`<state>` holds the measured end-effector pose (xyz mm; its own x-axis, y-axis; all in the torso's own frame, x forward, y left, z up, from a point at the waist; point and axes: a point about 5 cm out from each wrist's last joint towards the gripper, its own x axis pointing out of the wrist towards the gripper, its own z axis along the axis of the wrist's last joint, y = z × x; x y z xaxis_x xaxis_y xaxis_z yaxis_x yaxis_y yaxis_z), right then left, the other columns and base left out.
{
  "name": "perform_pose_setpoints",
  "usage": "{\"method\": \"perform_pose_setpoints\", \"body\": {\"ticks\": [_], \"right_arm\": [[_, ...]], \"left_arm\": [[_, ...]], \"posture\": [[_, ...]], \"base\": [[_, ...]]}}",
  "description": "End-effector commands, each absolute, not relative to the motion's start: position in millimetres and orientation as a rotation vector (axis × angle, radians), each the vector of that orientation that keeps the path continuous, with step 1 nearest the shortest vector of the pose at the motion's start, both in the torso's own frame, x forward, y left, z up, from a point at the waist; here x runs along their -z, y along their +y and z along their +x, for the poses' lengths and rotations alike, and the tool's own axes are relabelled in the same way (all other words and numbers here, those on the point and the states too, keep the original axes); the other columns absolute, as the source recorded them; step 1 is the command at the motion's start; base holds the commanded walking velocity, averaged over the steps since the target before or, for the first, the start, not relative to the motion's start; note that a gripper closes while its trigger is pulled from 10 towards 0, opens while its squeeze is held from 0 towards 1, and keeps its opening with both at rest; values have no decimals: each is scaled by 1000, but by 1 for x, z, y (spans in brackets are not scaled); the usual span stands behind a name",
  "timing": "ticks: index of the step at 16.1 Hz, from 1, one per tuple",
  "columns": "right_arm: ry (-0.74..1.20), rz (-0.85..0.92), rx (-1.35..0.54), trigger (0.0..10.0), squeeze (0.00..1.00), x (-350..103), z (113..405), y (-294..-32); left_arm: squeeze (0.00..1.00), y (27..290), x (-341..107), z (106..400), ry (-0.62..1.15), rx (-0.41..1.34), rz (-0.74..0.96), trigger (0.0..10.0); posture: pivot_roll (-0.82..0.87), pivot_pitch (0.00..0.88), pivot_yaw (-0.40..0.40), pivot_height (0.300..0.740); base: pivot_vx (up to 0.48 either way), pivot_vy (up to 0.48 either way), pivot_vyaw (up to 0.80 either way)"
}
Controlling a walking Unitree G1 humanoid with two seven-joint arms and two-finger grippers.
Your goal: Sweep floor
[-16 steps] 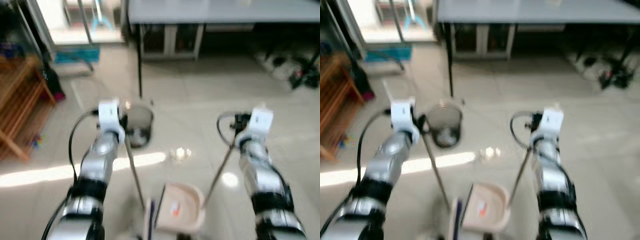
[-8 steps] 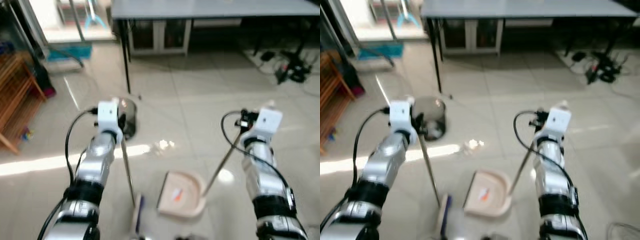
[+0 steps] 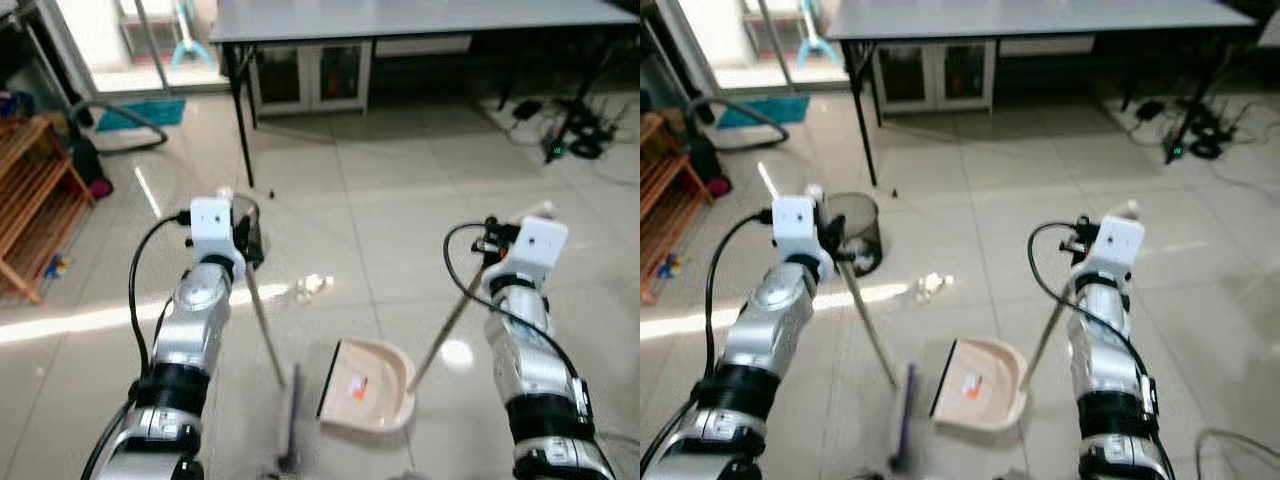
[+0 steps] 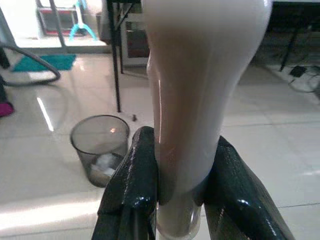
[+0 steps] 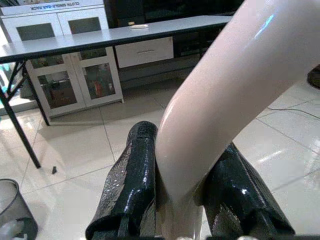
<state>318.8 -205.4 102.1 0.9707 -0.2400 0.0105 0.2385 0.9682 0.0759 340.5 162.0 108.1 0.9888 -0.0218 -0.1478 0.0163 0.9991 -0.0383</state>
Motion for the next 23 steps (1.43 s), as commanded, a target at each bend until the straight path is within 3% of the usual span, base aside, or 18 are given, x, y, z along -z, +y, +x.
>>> {"method": "perform_pose_setpoints", "body": {"ticks": [1,23], "right_arm": [[-60,85,223,10000,0,-113,323,-200],[-33,93,182,10000,0,-109,329,-191]], "left_arm": [[0,173,-114,342,138,-24,-17,10000],[0,175,-113,342,176,-56,-12,10000]], "posture": [[21,23,46,740],[31,36,28,740]], "base": [[0,0,0],[0,0,0]]}}
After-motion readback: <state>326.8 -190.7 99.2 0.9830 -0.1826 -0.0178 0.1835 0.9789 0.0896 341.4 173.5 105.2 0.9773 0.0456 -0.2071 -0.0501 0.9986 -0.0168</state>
